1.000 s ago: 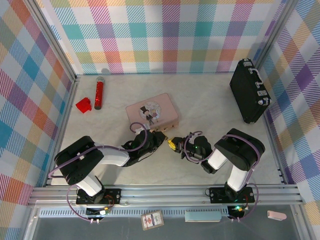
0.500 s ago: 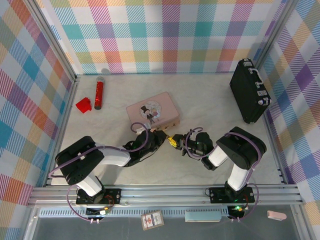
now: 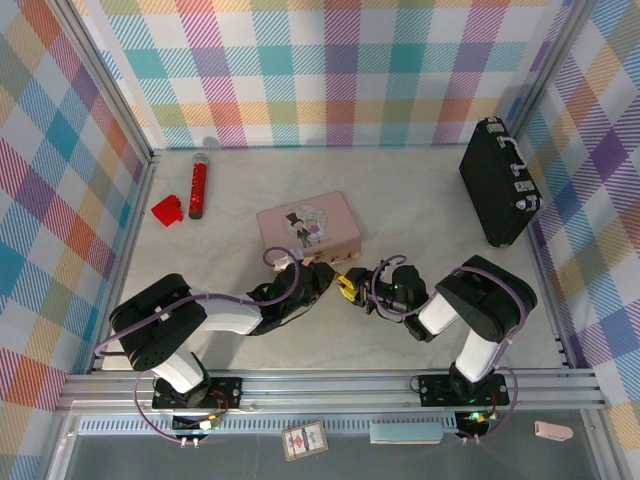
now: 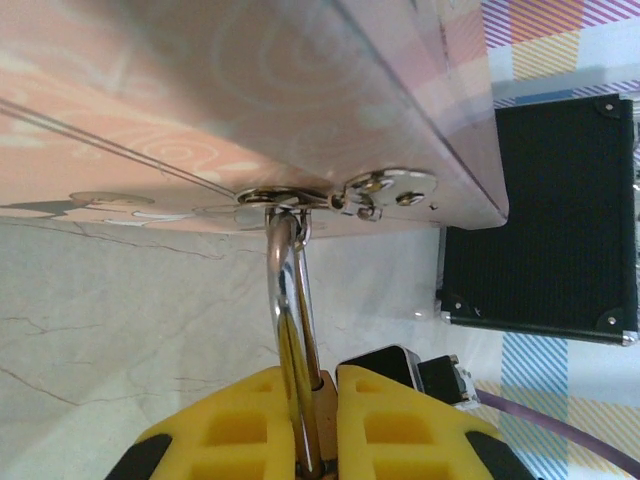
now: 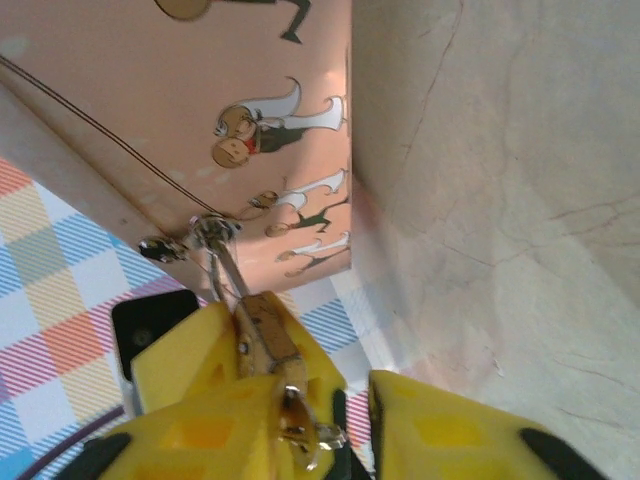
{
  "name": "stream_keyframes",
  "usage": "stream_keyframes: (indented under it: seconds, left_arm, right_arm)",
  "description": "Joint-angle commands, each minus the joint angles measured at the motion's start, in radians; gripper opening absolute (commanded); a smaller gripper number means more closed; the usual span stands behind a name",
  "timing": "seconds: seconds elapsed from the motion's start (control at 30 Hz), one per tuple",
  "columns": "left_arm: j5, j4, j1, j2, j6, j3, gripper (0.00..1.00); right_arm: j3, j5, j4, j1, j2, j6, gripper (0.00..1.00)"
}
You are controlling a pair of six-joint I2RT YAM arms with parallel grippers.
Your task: Unlock the padlock with the key
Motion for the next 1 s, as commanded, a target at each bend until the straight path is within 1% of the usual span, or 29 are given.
stream_keyframes:
  seconds: [0.0,0.07,0.17,0.23,0.3,0.37,0.43,0.47,0.5,0.53,0.57,0.63,0.73,0.8,0.87,0.97]
  left_arm:
    - [0.158,0.099,-0.063,-0.057,-0.02,0.006,0.0]
    - [0.153,0.091,-0.053,-0.051,-0.025,-0.004,0.0]
    - [0.156,0.089,-0.04,-0.037,-0.031,-0.01,0.0]
    - [0.157,0.071,-0.03,-0.032,-0.031,-0.012,0.0]
    - [0.161,0.046,-0.022,-0.035,-0.026,-0.015,0.0]
    - [0.156,0.013,-0.017,-0.044,-0.02,-0.019,0.0]
    - [0.15,-0.018,-0.013,-0.057,-0.011,-0.024,0.0]
    - [0.15,-0.031,-0.011,-0.062,-0.008,-0.026,0.0]
    - [0.148,-0.042,-0.008,-0.067,-0.004,-0.026,0.0]
    - [0.15,-0.046,-0.006,-0.071,-0.002,-0.029,0.0]
    - [0.15,-0.051,-0.004,-0.074,0.0,-0.029,0.0]
    - [0.16,-0.07,0.002,-0.076,0.004,-0.024,0.0]
    - [0.174,-0.09,0.008,-0.072,0.012,-0.011,0.0]
    - [0.181,-0.101,0.012,-0.067,0.013,-0.004,0.0]
    - [0.187,-0.107,0.016,-0.062,0.015,0.003,0.0]
    - [0.195,-0.116,0.019,-0.059,0.015,0.006,0.0]
  right_arm:
    - [-0.008,0.03,0.013,0.007,-0.034,-0.052,0.34]
    - [-0.031,0.029,0.035,0.001,-0.035,-0.064,0.36]
    - [-0.052,0.026,0.011,-0.007,-0.057,-0.089,0.41]
    - [-0.062,0.02,-0.043,-0.015,-0.095,-0.13,0.43]
    - [-0.067,0.016,-0.14,-0.024,-0.157,-0.187,0.42]
    - [-0.056,0.008,-0.303,-0.033,-0.255,-0.268,0.4]
    - [-0.011,0.01,-0.562,-0.032,-0.402,-0.4,0.36]
    - [0.02,0.02,-0.729,-0.032,-0.473,-0.47,0.35]
    - [0.064,0.047,-0.899,-0.028,-0.556,-0.557,0.34]
    - [0.09,0.091,-1.026,-0.024,-0.639,-0.634,0.34]
    - [0.106,0.15,-1.12,-0.022,-0.718,-0.7,0.34]
    - [0.111,0.223,-1.229,-0.021,-0.838,-0.814,0.34]
    - [0.094,0.233,-1.252,-0.015,-0.946,-0.984,0.35]
    - [0.084,0.235,-1.254,0.012,-0.987,-1.079,0.36]
    - [0.07,0.263,-1.242,0.067,-1.014,-1.182,0.36]
    - [0.063,0.343,-1.229,0.175,-1.023,-1.318,0.38]
